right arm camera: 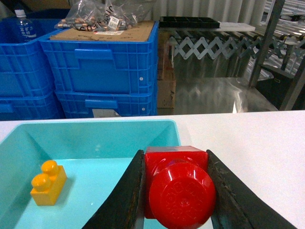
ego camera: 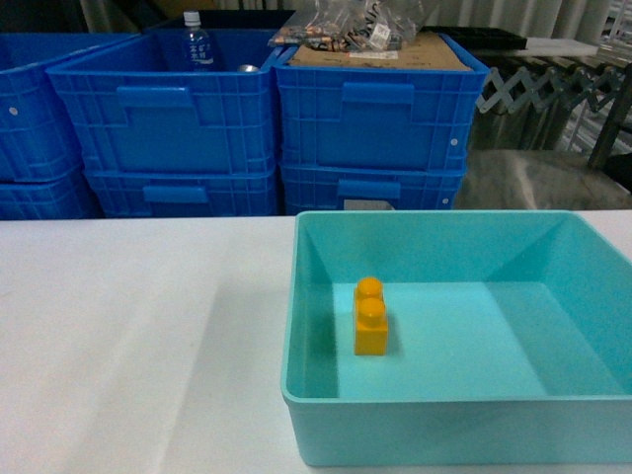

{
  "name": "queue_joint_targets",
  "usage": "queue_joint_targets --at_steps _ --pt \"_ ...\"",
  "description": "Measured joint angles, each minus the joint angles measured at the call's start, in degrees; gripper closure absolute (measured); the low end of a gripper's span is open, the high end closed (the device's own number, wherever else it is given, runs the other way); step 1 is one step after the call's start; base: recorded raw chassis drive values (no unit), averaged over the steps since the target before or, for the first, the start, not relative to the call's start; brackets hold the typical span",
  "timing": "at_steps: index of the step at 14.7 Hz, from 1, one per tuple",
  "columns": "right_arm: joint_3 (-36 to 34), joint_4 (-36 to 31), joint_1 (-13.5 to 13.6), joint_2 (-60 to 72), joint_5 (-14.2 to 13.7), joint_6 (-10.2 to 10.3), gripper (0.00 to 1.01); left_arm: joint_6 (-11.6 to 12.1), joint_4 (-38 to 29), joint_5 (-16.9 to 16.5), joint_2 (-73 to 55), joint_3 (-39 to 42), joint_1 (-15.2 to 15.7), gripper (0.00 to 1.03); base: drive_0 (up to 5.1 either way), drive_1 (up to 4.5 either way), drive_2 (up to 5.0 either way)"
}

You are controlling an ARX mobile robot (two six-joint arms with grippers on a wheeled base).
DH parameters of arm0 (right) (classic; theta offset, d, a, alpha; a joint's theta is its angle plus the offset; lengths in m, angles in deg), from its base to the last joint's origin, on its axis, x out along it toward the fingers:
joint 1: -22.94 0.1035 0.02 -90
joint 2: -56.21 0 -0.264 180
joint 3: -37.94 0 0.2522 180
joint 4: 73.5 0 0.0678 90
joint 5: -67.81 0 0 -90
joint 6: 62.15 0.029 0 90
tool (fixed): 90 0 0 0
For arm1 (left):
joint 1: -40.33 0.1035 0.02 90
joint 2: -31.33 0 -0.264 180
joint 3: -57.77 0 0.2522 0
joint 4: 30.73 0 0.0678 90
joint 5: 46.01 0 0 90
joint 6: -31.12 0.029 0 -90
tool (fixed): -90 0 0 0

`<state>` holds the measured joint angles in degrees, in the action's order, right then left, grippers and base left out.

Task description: Pick red block from blue box to shelf

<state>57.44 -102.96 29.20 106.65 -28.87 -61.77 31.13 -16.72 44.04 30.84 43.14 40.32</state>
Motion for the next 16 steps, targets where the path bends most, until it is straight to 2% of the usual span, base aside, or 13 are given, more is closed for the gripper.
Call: queue_joint_targets --at_steps 2,3,4,10,16 --pt "-1.18 2.36 -1.03 -4.87 1.22 0.00 0.73 0.00 0.00 0.00 0.00 0.00 0.00 0.05 0.0 0.00 0.0" --pt "-1.99 3.78 -3.06 -6.99 4.13 0.00 0.73 0.00 0.00 0.00 0.00 0.00 0.00 0.05 0.0 0.00 0.0" --pt "-4.09 1.57 -6.29 -7.32 6.05 -0.02 0.73 0.00 0.00 0.02 0.00 0.00 0.00 0.05 0.0 0.00 0.0" --pt "-5.05 19.50 -6.27 -26.91 6.58 -0.04 0.73 0.00 0.00 0.00 0.00 0.00 0.00 0.05 0.0 0.00 0.0" --pt "-5.05 28.81 -6.27 -36.02 6.58 -0.04 0.73 0.00 0.00 -0.02 0.00 0.00 0.00 0.05 0.0 0.00 0.0"
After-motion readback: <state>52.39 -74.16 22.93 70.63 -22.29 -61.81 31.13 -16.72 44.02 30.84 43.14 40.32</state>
